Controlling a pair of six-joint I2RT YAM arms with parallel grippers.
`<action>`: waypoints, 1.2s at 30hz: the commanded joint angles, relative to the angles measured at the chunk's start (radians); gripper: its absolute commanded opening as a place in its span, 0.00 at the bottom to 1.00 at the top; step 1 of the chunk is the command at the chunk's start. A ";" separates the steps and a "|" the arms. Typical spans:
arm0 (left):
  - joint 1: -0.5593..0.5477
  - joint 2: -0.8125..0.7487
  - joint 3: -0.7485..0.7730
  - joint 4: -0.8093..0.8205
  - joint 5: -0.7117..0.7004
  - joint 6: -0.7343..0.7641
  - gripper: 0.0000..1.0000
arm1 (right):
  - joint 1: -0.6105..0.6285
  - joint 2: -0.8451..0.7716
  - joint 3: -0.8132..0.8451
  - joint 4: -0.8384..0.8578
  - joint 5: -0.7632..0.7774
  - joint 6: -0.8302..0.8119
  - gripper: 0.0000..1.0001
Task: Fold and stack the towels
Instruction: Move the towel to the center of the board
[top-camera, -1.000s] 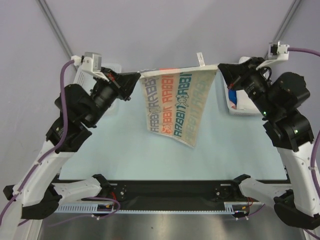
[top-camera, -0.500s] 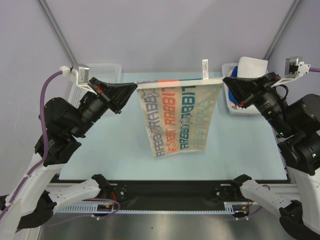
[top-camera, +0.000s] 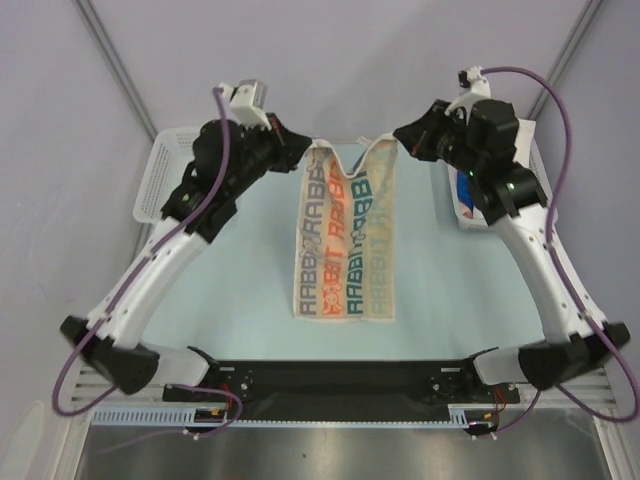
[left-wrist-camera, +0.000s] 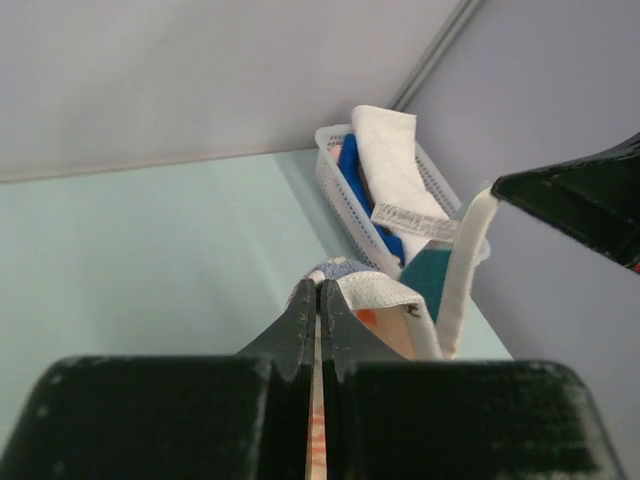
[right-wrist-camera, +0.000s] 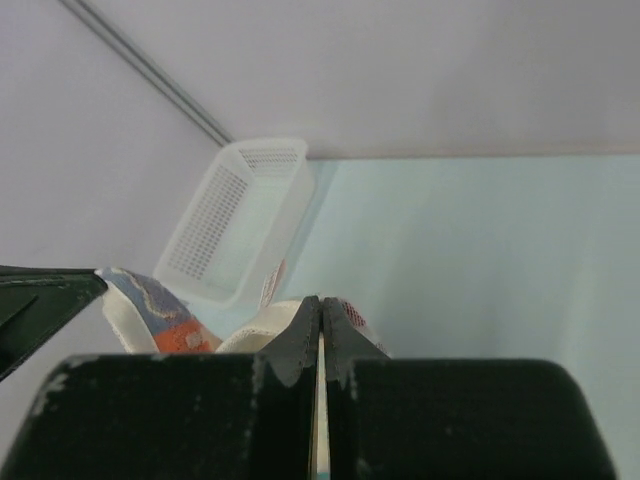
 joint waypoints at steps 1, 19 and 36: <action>0.072 0.126 0.208 0.059 0.132 -0.015 0.00 | -0.056 0.105 0.166 0.085 -0.078 0.040 0.00; 0.146 0.061 -0.058 0.126 0.192 -0.093 0.00 | -0.073 0.028 -0.085 0.131 -0.088 0.078 0.00; 0.115 -0.292 -0.944 0.100 0.110 -0.279 0.00 | 0.104 -0.292 -1.011 0.151 -0.033 0.218 0.00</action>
